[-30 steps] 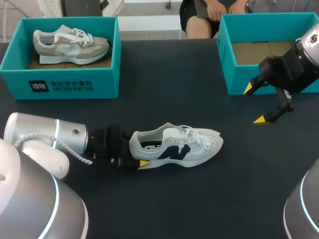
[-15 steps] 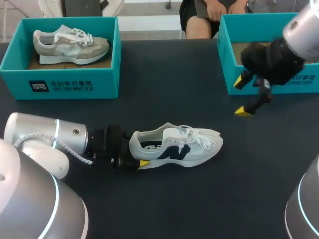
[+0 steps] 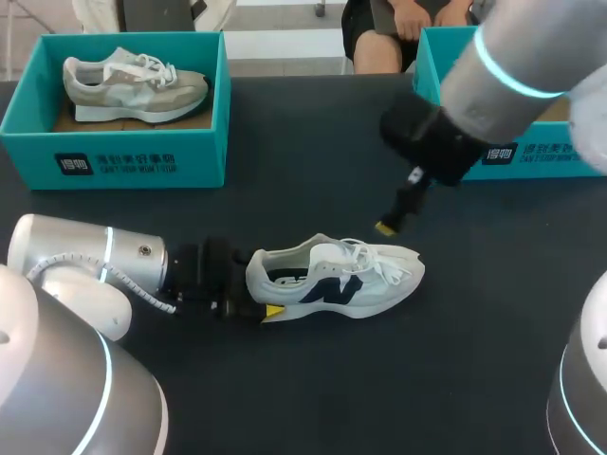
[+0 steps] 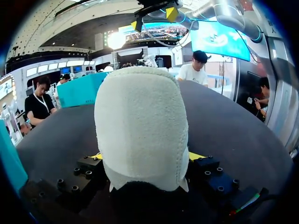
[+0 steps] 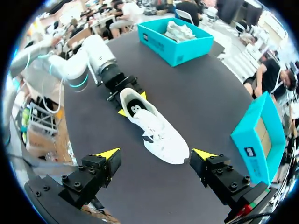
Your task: Take the shoe out of the shoebox, open the shoe tongue, remove and reinsert the insole, then place the shoe into the shoebox
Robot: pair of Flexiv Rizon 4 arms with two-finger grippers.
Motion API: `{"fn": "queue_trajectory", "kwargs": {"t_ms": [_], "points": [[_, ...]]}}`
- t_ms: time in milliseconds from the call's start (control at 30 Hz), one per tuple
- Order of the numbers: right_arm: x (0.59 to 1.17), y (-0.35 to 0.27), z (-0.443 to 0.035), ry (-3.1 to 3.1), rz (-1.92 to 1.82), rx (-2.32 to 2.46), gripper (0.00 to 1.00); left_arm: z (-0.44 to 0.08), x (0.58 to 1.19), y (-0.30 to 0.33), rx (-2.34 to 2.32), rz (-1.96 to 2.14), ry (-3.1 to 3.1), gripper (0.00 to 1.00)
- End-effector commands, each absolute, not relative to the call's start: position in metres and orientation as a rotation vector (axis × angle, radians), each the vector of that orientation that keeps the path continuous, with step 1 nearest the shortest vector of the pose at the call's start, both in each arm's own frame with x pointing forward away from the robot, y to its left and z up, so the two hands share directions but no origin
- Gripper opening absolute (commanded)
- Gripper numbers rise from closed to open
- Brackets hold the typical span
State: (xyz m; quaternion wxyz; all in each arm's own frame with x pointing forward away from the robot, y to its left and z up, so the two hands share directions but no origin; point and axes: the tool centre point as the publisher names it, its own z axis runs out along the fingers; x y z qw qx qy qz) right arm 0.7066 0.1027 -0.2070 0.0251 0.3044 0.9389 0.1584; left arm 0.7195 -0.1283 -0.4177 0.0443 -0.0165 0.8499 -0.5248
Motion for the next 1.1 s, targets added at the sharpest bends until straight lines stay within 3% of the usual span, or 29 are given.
{"fn": "queue_trajectory", "kwargs": {"t_ms": [33,567,833,1100], "points": [[0.714,0.116,-0.212,2.896,0.361,1.317,1.00,-0.420,0.718,-0.130,-0.050,-1.601,2.599,0.00],[0.714,0.116,-0.212,2.896,0.361,1.317,1.00,-0.420,0.718,-0.130,-0.050,-1.601,2.599,0.00],[0.739,0.153,-0.246,2.620,0.393,1.600,1.00,-0.420,0.718,-0.130,-0.050,-1.601,2.599,0.00],[0.728,0.195,-0.271,2.498,0.371,1.724,1.00,-0.420,0.718,-0.130,-0.050,-1.601,2.599,0.00]]}}
